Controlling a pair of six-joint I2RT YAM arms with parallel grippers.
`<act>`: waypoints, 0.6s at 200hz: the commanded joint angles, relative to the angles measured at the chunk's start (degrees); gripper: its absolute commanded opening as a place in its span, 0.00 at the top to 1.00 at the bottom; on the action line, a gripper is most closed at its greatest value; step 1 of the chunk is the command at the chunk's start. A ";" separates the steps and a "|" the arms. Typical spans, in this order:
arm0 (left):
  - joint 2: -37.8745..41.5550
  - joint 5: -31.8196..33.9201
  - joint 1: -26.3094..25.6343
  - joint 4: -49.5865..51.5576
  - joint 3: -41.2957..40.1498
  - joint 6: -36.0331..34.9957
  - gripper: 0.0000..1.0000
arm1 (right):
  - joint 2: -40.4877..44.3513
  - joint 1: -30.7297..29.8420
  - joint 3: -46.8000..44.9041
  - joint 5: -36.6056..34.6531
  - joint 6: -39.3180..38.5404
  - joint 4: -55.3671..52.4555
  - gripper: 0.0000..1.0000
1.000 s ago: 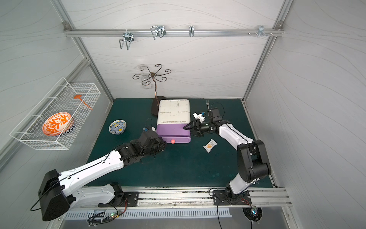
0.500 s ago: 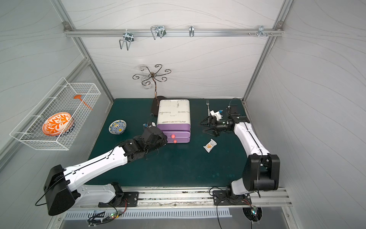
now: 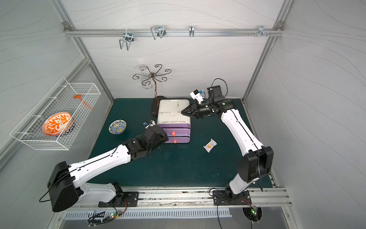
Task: Take the cookies out of the drawer
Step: Close the drawer in the storage box.
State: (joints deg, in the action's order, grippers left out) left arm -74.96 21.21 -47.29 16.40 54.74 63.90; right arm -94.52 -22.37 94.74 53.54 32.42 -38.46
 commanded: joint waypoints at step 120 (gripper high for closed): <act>-7.10 11.25 0.08 -3.53 6.66 2.05 0.85 | -7.08 -3.38 -0.49 -10.98 -2.16 -3.33 0.94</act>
State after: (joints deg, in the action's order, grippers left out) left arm -80.88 27.88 -47.29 15.90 58.43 65.47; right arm -101.93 -25.15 95.11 43.40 31.68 -39.75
